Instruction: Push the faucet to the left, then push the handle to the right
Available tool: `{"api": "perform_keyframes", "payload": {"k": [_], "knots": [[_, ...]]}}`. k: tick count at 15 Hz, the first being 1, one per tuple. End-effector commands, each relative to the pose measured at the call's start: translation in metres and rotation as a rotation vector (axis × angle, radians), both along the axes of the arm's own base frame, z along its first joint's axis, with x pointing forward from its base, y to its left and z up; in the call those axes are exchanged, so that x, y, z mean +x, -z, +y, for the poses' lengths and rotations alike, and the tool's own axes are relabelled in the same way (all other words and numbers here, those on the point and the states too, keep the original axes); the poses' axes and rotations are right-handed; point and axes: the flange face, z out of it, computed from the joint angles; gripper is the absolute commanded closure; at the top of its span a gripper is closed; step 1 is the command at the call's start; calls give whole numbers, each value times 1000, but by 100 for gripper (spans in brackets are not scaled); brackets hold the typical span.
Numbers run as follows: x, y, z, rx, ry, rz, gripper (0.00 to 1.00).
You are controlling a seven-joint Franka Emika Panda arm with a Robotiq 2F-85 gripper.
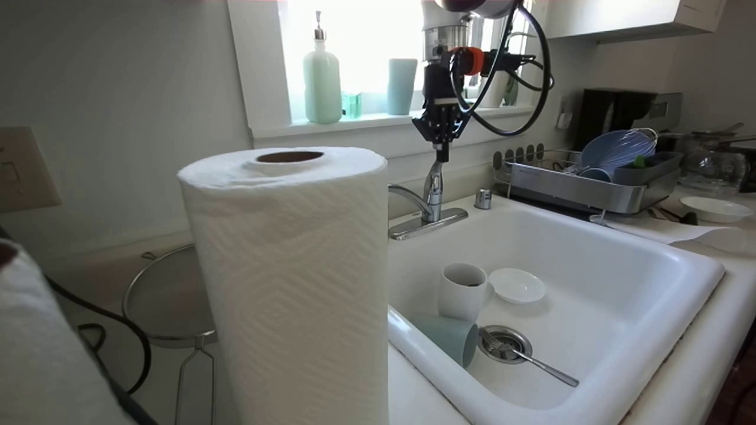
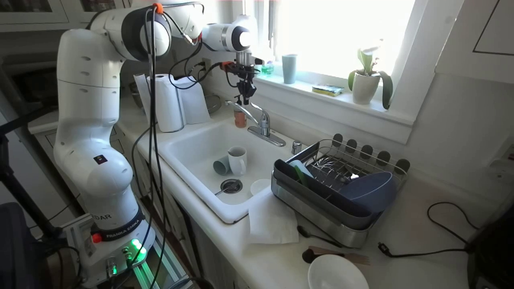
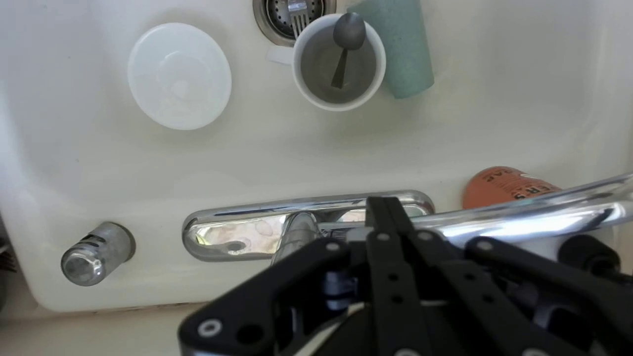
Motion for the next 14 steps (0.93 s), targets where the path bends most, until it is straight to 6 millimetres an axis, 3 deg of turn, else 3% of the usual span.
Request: {"api": "perform_keyframes", "payload": {"k": [1,9,14], "knots": [[13,2,-10,-9,39,-1,100],[21,21,-18,-1,91,21,100],[18,21,-15,28,82,92,100]]}}
